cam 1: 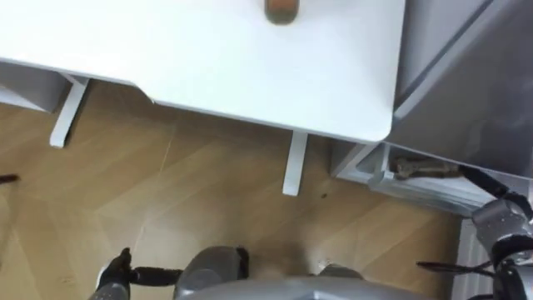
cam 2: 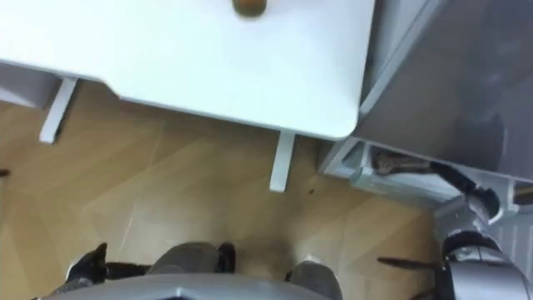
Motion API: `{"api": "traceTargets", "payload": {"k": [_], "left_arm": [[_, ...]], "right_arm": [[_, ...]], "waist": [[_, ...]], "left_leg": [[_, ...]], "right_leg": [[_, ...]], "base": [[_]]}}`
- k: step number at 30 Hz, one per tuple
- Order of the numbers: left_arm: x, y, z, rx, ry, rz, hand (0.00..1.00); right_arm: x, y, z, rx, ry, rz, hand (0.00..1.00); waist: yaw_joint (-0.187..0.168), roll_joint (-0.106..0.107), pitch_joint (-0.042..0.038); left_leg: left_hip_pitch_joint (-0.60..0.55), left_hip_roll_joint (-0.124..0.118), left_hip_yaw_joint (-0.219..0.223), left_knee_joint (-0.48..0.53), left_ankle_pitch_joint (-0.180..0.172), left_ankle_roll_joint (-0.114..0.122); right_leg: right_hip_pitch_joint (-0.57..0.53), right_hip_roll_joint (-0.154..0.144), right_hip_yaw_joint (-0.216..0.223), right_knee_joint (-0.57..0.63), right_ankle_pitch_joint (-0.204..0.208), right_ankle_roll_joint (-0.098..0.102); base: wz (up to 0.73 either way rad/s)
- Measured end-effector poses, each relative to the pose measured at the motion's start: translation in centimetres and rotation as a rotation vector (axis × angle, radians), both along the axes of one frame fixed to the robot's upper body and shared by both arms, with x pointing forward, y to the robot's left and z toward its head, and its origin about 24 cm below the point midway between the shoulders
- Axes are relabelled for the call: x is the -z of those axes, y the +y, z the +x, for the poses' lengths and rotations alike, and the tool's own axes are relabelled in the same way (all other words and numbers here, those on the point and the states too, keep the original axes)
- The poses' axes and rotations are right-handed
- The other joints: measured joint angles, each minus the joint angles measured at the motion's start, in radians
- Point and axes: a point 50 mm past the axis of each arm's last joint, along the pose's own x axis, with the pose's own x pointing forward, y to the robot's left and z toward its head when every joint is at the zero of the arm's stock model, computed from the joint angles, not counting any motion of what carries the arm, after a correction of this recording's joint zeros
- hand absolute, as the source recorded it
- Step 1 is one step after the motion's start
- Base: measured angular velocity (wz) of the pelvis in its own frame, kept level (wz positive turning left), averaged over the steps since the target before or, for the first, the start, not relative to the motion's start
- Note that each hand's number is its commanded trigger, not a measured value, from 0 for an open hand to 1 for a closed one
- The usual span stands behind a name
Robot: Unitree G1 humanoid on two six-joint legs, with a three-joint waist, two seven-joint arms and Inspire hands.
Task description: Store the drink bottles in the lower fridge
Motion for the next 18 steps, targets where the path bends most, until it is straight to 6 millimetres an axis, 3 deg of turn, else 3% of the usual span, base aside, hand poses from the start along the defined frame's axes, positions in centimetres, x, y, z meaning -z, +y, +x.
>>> {"api": "traceTargets", "payload": {"k": [4,8,12,18], "left_arm": [[-0.1,0.3,-0.7,-0.029,0.004,0.003,0.0],[0.0,0.0,-0.6,-0.053,-0.023,-0.006,0.0],[0.1,0.0,-2.6,-0.089,0.016,0.009,0.0],[0.4,-1.0,-4.9,-0.092,0.087,0.004,0.0]], "right_arm": [[0.7,0.3,-1.5,-0.163,0.083,-0.055,0.0],[2.0,1.8,-3.7,-0.351,0.17,-0.056,0.0],[4.0,4.3,-7.1,-0.488,0.283,0.003,0.0],[5.7,6.8,-10.3,-0.635,0.407,0.109,0.0]], "waist": [[-0.027,-0.006,0.0008],[-0.028,0.009,0.0052],[-0.028,0.016,0.0048],[-0.025,0.017,0.0048]], "left_leg": [[0.066,0.006,-0.001,-0.029,0.0,-0.001],[0.093,0.008,-0.003,-0.045,-0.006,-0.006],[0.111,0.005,-0.006,-0.056,-0.007,-0.004],[0.113,0.003,-0.012,-0.059,0.003,0.002]], "right_leg": [[0.091,0.013,-0.023,-0.075,0.029,0.001],[0.117,0.017,-0.026,-0.089,0.04,0.004],[0.138,0.018,-0.021,-0.11,0.044,0.009],[0.153,0.021,-0.02,-0.14,0.061,0.013]], "base": [[0.04],[-0.01],[-0.01],[0.0]]}}
